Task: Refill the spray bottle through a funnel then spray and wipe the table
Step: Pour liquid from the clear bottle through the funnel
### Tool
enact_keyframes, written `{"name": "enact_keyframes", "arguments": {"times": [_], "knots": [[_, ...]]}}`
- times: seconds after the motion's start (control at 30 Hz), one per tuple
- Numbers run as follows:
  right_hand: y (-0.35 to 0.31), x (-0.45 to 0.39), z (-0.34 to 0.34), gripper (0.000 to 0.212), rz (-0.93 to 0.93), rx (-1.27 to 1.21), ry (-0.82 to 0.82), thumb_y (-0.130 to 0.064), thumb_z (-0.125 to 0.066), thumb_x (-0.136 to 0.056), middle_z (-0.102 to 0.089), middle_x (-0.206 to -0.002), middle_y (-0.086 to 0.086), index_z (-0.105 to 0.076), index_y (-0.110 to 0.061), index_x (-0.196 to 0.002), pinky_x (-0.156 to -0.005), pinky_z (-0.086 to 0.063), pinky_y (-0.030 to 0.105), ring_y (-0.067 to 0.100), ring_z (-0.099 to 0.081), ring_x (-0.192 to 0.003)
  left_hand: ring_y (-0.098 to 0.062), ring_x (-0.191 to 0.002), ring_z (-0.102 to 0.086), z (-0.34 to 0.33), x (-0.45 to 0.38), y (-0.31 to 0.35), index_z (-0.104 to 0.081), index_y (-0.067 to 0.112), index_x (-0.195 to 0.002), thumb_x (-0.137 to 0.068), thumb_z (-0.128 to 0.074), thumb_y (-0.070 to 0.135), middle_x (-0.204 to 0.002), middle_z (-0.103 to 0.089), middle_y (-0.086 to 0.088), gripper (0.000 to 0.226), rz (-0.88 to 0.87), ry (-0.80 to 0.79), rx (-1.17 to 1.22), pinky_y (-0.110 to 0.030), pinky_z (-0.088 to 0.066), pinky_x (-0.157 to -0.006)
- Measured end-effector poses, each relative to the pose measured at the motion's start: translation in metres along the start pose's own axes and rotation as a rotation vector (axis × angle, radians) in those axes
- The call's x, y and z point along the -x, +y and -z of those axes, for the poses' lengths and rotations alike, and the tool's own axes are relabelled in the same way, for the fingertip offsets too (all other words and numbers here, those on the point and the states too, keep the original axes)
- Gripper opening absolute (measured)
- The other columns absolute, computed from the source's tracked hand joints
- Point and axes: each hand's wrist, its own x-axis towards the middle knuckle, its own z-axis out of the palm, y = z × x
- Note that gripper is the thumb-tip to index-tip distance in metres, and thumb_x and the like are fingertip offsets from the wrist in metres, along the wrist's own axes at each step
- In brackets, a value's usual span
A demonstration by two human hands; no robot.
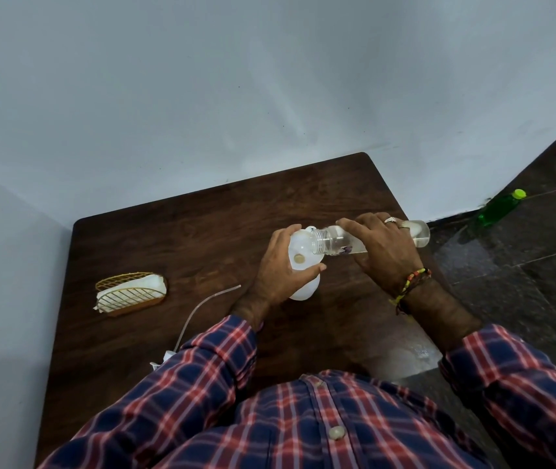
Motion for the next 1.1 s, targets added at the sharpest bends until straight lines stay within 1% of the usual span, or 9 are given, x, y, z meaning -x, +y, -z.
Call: {"name": "enact_keyframes", "arguments": {"times": [0.3,0.4,0.5,0.57,0.67,0.8,0.9,1.0,1.1], "knots": [[0.0021,-0.0010,-0.0021,0.066,0.002,-0.005,0.014,-0.012,-0.080,-0.069,-0.064,-0.110,0.007,-0.057,-0.027,-0.129,-0.082,-0.053,0.051,0.034,-0.060,-0.103,-0.009,-0.122,-0.044,0.0004,0.0003,0.0010,-0.038,0.020,-0.140,-0.073,-0.080,0.045,-0.141,-0.041,0.002,0.083,-0.006,0.001,-0.003,-0.020,-0.041,-0.097],[0.0026,-0.0015,-0.0010,0.066,0.005,0.001,0.016,-0.013,-0.079,-0.070,-0.063,-0.110,0.005,-0.055,-0.028,-0.129,-0.082,-0.052,0.051,0.034,-0.059,-0.104,-0.006,-0.120,-0.042,0.0005,0.0001,0.0007,-0.039,0.020,-0.141,-0.073,-0.079,0.047,-0.142,-0.041,0.003,0.084,-0.006,0.004,-0.007,-0.013,-0.036,-0.093],[0.0019,-0.0019,-0.0012,0.066,0.004,0.006,0.015,-0.013,-0.079,-0.069,-0.063,-0.110,0.005,-0.055,-0.029,-0.129,-0.082,-0.052,0.050,0.034,-0.060,-0.103,-0.002,-0.118,-0.040,0.0008,0.0007,0.0007,-0.039,0.020,-0.141,-0.072,-0.079,0.047,-0.141,-0.041,0.003,0.084,-0.009,0.011,-0.007,-0.002,-0.030,-0.087],[0.0014,-0.0022,-0.0014,0.066,0.003,0.011,0.012,-0.013,-0.079,-0.070,-0.063,-0.111,0.005,-0.055,-0.028,-0.129,-0.083,-0.051,0.050,0.034,-0.059,-0.104,-0.002,-0.118,-0.041,0.0008,0.0011,0.0009,-0.039,0.019,-0.141,-0.072,-0.079,0.047,-0.140,-0.041,0.003,0.084,-0.009,0.017,-0.009,0.000,-0.028,-0.086],[0.0009,-0.0018,-0.0017,0.066,0.002,0.021,0.018,-0.012,-0.079,-0.070,-0.063,-0.110,0.005,-0.055,-0.029,-0.129,-0.081,-0.051,0.049,0.033,-0.059,-0.103,-0.004,-0.118,-0.042,0.0011,0.0014,0.0006,-0.040,0.020,-0.140,-0.072,-0.079,0.049,-0.140,-0.042,0.003,0.085,-0.017,0.019,-0.008,-0.002,-0.030,-0.087],[0.0010,-0.0019,-0.0022,0.067,0.003,0.012,0.020,-0.010,-0.079,-0.068,-0.064,-0.109,0.005,-0.056,-0.028,-0.128,-0.082,-0.051,0.049,0.034,-0.060,-0.103,-0.008,-0.121,-0.045,0.0016,0.0011,0.0007,-0.040,0.019,-0.140,-0.073,-0.077,0.049,-0.141,-0.042,0.002,0.082,-0.025,0.015,-0.008,-0.013,-0.037,-0.094],[0.0007,-0.0027,-0.0022,0.067,0.005,0.009,0.018,-0.008,-0.081,-0.066,-0.065,-0.109,0.008,-0.058,-0.025,-0.127,-0.083,-0.051,0.052,0.036,-0.061,-0.102,-0.009,-0.122,-0.045,0.0005,0.0008,0.0010,-0.040,0.018,-0.140,-0.074,-0.077,0.048,-0.140,-0.043,0.002,0.081,-0.029,0.023,-0.012,-0.015,-0.038,-0.095],[0.0012,-0.0031,-0.0031,0.067,0.005,0.006,0.018,-0.008,-0.082,-0.066,-0.066,-0.108,0.009,-0.059,-0.024,-0.126,-0.085,-0.052,0.054,0.036,-0.061,-0.102,-0.009,-0.121,-0.045,-0.0003,0.0006,0.0013,-0.040,0.018,-0.139,-0.074,-0.078,0.047,-0.140,-0.043,0.001,0.081,-0.030,0.032,-0.015,-0.019,-0.040,-0.097],[0.0017,-0.0034,-0.0033,0.065,0.011,-0.002,0.025,-0.008,-0.080,-0.068,-0.065,-0.109,0.008,-0.058,-0.025,-0.127,-0.084,-0.051,0.054,0.036,-0.060,-0.103,-0.009,-0.121,-0.045,-0.0001,0.0005,0.0011,-0.041,0.017,-0.139,-0.074,-0.078,0.046,-0.140,-0.044,0.000,0.081,-0.036,0.036,-0.011,-0.018,-0.040,-0.097]]}}
